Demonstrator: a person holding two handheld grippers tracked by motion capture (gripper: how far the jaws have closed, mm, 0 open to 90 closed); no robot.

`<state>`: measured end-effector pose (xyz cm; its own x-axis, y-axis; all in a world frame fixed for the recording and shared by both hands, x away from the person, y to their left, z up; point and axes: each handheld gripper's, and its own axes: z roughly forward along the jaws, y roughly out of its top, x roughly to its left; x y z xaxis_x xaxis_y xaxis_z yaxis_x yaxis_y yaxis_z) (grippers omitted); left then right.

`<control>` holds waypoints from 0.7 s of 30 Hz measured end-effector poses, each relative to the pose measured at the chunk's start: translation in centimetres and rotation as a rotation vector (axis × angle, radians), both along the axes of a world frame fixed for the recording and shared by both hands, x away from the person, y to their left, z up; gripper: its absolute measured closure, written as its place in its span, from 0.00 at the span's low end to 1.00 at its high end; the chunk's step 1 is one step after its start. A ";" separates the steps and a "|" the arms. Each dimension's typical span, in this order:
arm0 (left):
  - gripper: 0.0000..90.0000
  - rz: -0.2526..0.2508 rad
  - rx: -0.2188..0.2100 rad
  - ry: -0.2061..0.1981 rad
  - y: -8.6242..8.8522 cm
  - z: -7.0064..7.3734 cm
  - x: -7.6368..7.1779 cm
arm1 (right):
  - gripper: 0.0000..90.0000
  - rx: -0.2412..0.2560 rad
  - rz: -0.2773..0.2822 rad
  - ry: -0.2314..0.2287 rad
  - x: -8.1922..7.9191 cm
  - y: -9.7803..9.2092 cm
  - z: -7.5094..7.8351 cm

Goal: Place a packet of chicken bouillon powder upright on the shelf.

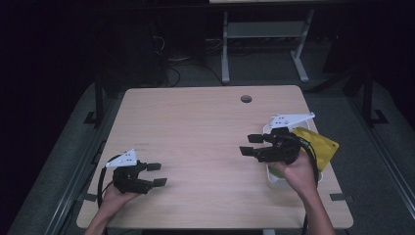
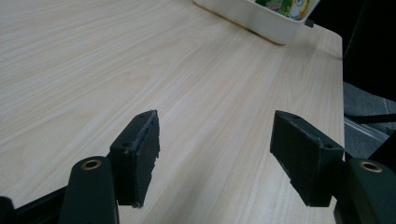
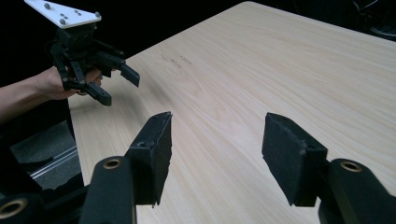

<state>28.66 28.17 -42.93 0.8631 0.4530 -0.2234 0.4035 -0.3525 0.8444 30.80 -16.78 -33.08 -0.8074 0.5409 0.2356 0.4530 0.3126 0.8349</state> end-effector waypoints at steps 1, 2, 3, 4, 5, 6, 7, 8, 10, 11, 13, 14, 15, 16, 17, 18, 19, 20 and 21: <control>0.36 0.000 0.000 0.000 0.0 0.0 0.0 | 0.46 0.002 0.003 0.001 0.0 0.2 -0.1; 0.36 -0.001 0.000 0.000 0.0 0.0 0.0 | 0.46 0.004 0.008 0.006 0.0 0.4 -0.2; 0.36 0.000 0.000 0.000 0.0 0.0 0.0 | 0.45 0.003 0.014 0.008 0.1 0.7 -0.3; 0.36 -0.001 0.000 -0.001 0.1 0.0 0.0 | 0.45 0.002 0.016 0.011 0.1 0.9 -0.4; 0.36 -0.001 0.000 -0.002 0.1 0.0 0.0 | 0.45 -0.002 0.026 0.017 0.1 1.4 -0.7; 0.36 -0.001 0.001 -0.003 0.1 0.0 0.0 | 0.45 -0.002 0.026 0.017 0.1 1.4 -0.7; 0.36 -0.001 0.002 -0.002 0.1 0.0 0.0 | 0.45 -0.006 0.031 0.019 0.1 1.6 -0.8; 0.36 -0.001 0.002 -0.001 0.1 0.0 0.0 | 0.44 -0.004 0.035 0.020 0.2 1.8 -0.9; 0.36 -0.002 0.005 -0.002 0.0 0.0 0.0 | 0.44 -0.001 0.044 0.025 0.2 2.2 -1.2; 0.36 -0.003 0.007 -0.003 0.0 0.0 0.0 | 0.44 -0.002 0.050 0.031 0.2 2.6 -1.5; 0.36 -0.006 0.009 -0.004 0.0 0.0 0.0 | 0.44 -0.007 0.059 0.036 0.2 3.0 -1.7; 0.36 -0.006 0.009 -0.004 0.0 0.0 0.0 | 0.44 -0.007 0.059 0.036 0.2 3.0 -1.7; 0.36 -0.006 0.010 -0.003 0.0 0.0 0.0 | 0.44 -0.003 0.068 0.042 0.2 3.4 -2.0; 0.36 -0.006 0.010 -0.003 0.0 0.0 0.0 | 0.44 -0.003 0.068 0.042 0.2 3.4 -2.0; 0.36 -0.007 0.011 -0.002 0.0 0.0 0.0 | 0.44 -0.003 0.072 0.043 0.2 3.7 -2.1; 0.36 -0.007 0.011 -0.002 0.0 0.0 0.0 | 0.43 -0.004 0.074 0.048 0.2 3.9 -2.3; 0.36 -0.007 0.011 -0.002 0.0 0.0 0.0 | 0.43 -0.006 0.083 0.054 0.2 4.3 -2.6; 0.36 -0.006 0.010 -0.001 0.0 0.0 0.0 | 0.43 -0.006 0.083 0.054 0.2 4.3 -2.6; 0.36 -0.006 0.010 -0.001 0.0 0.0 0.0 | 0.43 -0.010 0.089 0.058 0.2 4.7 -3.0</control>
<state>28.62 28.18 -42.98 0.8662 0.4496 -0.2181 0.4004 -0.3633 0.8412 31.03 -12.05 -36.04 -0.8376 0.4700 0.2783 0.4705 0.3619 0.8048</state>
